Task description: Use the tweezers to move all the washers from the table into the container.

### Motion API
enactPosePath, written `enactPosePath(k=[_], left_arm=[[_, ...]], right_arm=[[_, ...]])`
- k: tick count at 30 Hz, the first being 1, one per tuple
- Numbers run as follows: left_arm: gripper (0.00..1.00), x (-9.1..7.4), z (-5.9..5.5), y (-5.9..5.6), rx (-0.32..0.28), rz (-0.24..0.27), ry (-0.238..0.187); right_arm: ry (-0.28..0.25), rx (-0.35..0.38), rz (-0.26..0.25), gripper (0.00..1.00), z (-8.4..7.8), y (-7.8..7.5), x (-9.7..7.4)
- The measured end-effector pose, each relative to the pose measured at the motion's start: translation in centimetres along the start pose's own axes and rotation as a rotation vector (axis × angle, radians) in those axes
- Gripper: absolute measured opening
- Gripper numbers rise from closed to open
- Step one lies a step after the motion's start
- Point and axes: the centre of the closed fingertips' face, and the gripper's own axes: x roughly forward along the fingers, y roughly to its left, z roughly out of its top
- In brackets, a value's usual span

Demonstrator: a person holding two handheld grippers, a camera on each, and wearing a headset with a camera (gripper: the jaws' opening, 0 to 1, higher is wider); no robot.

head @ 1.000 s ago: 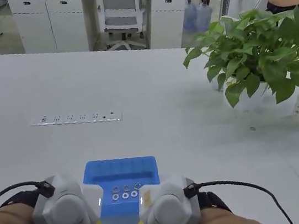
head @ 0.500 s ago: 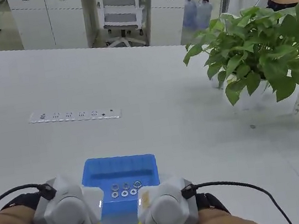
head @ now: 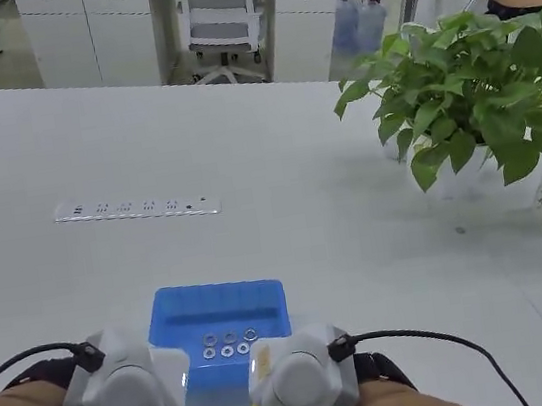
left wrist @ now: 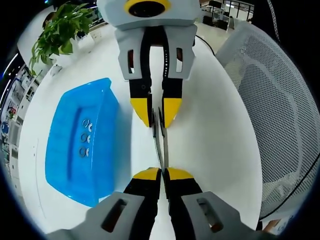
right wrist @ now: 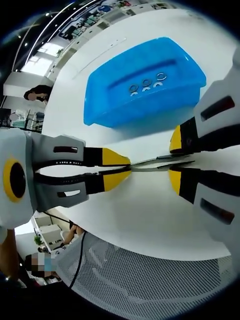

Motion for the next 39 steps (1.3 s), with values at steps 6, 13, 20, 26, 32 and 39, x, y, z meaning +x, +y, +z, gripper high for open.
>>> enactPosePath(k=[6,13,20,26,32,39], left_arm=[[0.08,0.0,0.0,0.2,0.002,0.004,0.0],[0.1,0.1,-0.2,0.2,-0.003,0.002,0.006],[0.12,0.0,-0.3,0.1,-0.012,0.011,0.001],[0.17,-0.6,-0.6,0.2,-0.034,0.029,-0.006],[0.29,-1.7,-0.2,-0.3,-0.15,0.043,-0.079],[0.4,-3.6,-0.5,-1.3,-0.23,0.083,-0.143]], right_arm=[[0.0,0.006,0.003,0.13,0.0,0.1,-0.1],[-0.002,0.005,0.002,0.14,-0.1,0.2,-0.1],[0.004,-0.004,0.006,0.14,-0.1,0.2,-0.1],[-0.028,0.032,-0.017,0.21,0.5,-0.1,-0.6],[-0.07,0.053,-0.072,0.3,1.0,-1.0,-2.3],[-0.133,0.137,-0.152,0.42,0.4,-2.0,-5.2]])
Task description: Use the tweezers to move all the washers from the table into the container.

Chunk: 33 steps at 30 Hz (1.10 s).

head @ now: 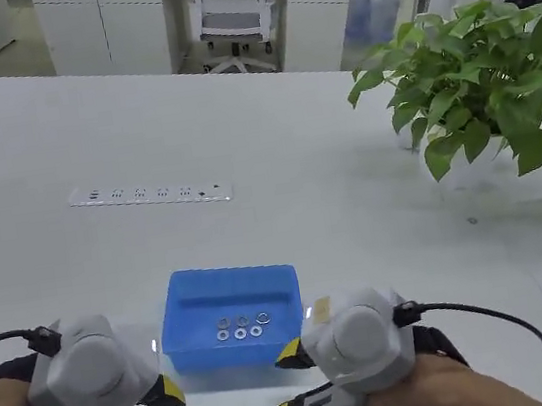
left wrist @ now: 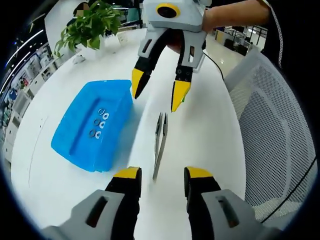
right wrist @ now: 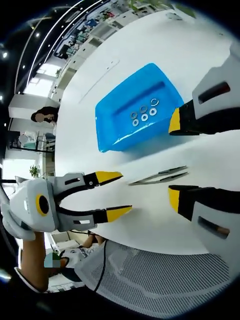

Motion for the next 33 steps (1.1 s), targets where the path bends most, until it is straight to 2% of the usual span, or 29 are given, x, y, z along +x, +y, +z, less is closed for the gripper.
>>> enactPosePath(k=[2,5,10,15,19,21,33], left_arm=[[0.44,-0.7,0.0,-0.1,-0.028,0.013,-0.02],[0.55,-1.6,0.0,-0.2,-0.04,0.039,-0.039],[0.67,-3.4,0.5,0.0,-0.071,0.093,-0.09],[0.84,-4.9,1.2,0.3,-0.11,0.146,-0.15],[0.95,-5.3,1.4,0.8,-0.138,0.17,-0.177],[0.99,-5.4,1.6,1.1,-0.142,0.184,-0.189],[0.99,-6.1,1.7,2.0,-0.149,0.22,-0.206]], right_arm=[[-0.025,0.025,-0.019,0.46,-0.2,-0.2,-0.9],[-0.03,0.042,-0.045,0.54,-1.0,-0.4,-2.0],[-0.079,0.104,-0.128,0.67,-1.8,-1.8,-4.3],[-0.117,0.135,-0.167,0.85,-2.0,-2.1,-5.9],[-0.124,0.155,-0.177,0.99,-2.6,-2.3,-6.5],[-0.119,0.157,-0.174,1.0,-2.9,-2.3,-6.7],[-0.123,0.145,-0.161,1.0,-2.7,-2.1,-6.8]])
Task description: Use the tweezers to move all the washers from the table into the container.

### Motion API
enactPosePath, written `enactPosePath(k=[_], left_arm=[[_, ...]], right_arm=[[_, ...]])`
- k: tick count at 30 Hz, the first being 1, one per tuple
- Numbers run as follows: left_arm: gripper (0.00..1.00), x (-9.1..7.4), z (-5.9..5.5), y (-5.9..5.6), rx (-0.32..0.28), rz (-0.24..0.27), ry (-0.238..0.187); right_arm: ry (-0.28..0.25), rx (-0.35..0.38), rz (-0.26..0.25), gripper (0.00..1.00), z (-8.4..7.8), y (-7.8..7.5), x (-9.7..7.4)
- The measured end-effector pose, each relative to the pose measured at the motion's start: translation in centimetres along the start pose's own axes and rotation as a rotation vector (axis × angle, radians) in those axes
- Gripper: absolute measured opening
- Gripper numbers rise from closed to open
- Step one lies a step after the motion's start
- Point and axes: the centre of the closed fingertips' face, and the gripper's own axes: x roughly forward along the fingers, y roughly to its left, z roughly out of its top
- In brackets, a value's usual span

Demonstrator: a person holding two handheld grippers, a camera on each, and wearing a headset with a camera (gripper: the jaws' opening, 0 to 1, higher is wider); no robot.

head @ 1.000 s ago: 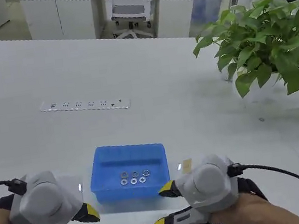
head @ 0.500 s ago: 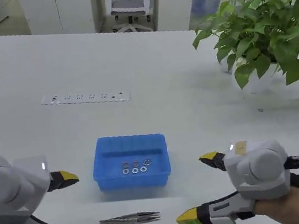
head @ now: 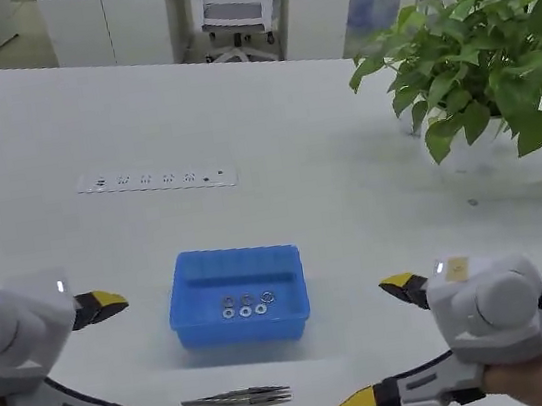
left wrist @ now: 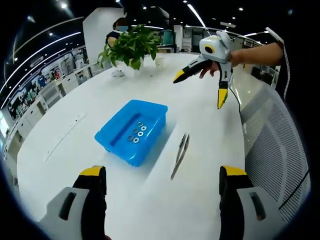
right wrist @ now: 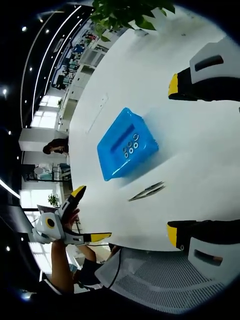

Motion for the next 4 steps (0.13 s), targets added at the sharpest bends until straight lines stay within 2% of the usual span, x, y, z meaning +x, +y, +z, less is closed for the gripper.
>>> enactPosePath(k=[4], left_arm=[[0.99,-0.2,0.16,0.23,0.0,0.008,-0.009]], right_arm=[[0.004,-0.004,0.004,1.0,-0.07,0.1,0.02]])
